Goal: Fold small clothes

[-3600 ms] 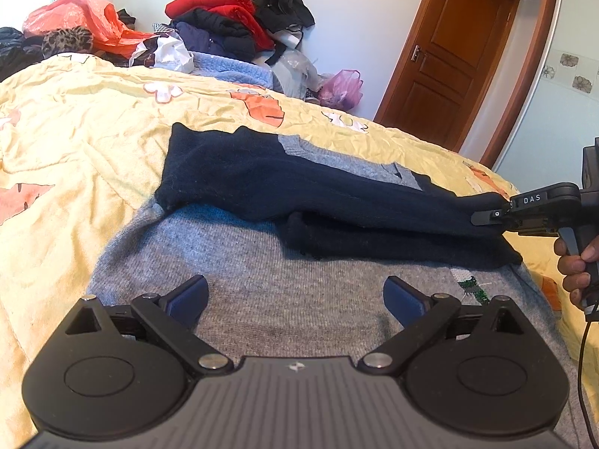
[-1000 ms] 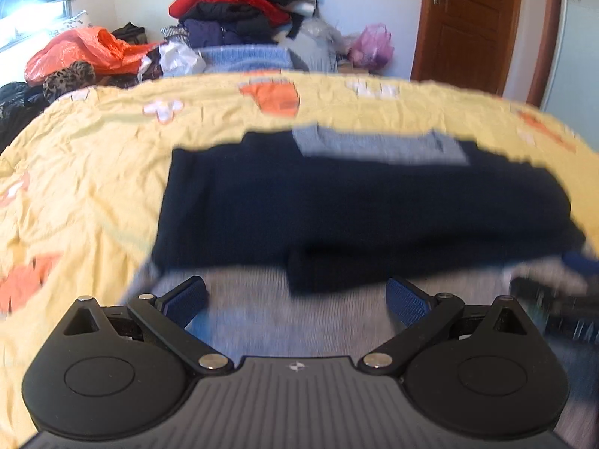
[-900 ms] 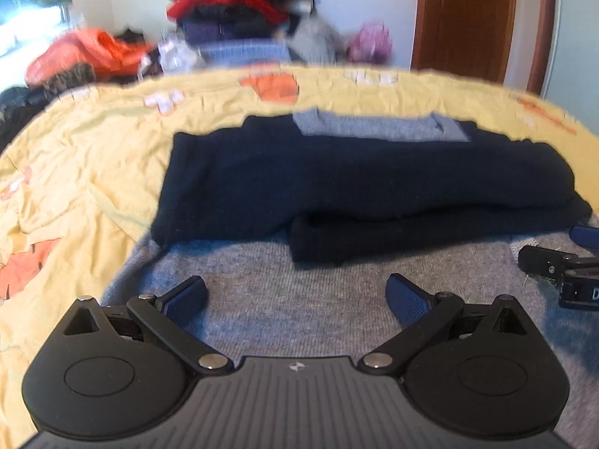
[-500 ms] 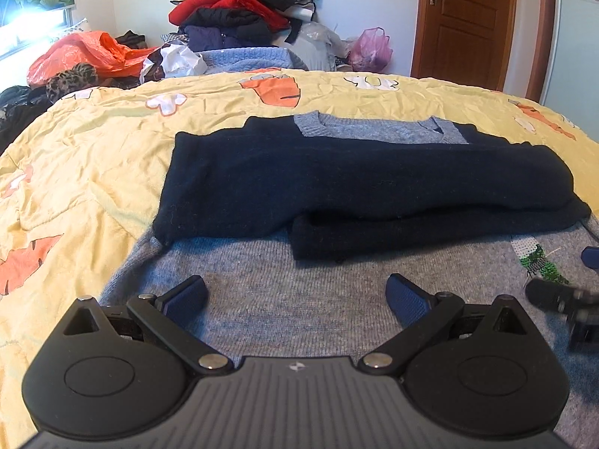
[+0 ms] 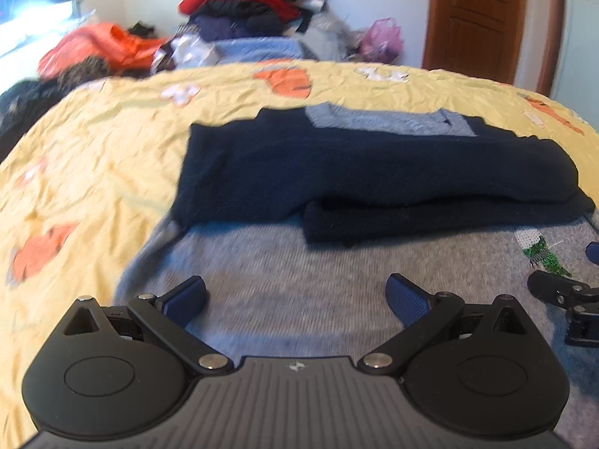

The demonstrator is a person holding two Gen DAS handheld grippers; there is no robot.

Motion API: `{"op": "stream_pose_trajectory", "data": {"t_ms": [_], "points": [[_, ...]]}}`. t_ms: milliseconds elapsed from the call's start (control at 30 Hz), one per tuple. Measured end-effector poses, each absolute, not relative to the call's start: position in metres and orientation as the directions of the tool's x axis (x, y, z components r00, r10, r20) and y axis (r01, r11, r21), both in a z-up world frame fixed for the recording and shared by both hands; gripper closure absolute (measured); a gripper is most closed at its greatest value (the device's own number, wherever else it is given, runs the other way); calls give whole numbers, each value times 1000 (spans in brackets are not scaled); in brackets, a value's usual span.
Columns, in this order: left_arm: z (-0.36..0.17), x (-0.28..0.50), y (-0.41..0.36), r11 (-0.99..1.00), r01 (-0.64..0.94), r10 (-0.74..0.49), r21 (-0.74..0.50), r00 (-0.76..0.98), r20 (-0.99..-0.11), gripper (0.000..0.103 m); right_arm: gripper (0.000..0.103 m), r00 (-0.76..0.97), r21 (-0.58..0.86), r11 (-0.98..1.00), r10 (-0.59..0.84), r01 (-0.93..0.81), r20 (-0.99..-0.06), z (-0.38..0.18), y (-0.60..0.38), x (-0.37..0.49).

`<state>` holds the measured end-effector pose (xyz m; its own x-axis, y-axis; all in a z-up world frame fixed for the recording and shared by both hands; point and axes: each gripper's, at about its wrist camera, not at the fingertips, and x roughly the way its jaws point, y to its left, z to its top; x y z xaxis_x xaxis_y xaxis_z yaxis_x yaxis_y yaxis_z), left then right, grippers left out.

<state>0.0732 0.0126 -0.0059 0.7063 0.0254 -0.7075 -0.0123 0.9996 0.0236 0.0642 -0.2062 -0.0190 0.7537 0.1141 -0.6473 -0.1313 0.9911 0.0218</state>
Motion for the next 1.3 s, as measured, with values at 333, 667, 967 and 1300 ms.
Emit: {"op": "stream_pose_trajectory", "data": {"t_ms": [333, 667, 967, 1300], "points": [[-12, 37, 15, 999, -23, 36, 29, 746, -665, 0, 0, 753, 21, 991, 114, -132, -648, -19, -206, 64], [-12, 37, 15, 999, -19, 32, 27, 748, -663, 0, 2, 745, 9, 990, 110, -139, -658, -13, -197, 21], [-12, 37, 15, 999, -20, 33, 27, 748, -663, 0, 0, 751, 19, 992, 110, -129, -651, -17, -201, 18], [-13, 37, 14, 1000, -17, 30, 25, 748, -663, 0, 0, 746, -5, 991, 97, -133, -659, -16, -190, -3]]}}
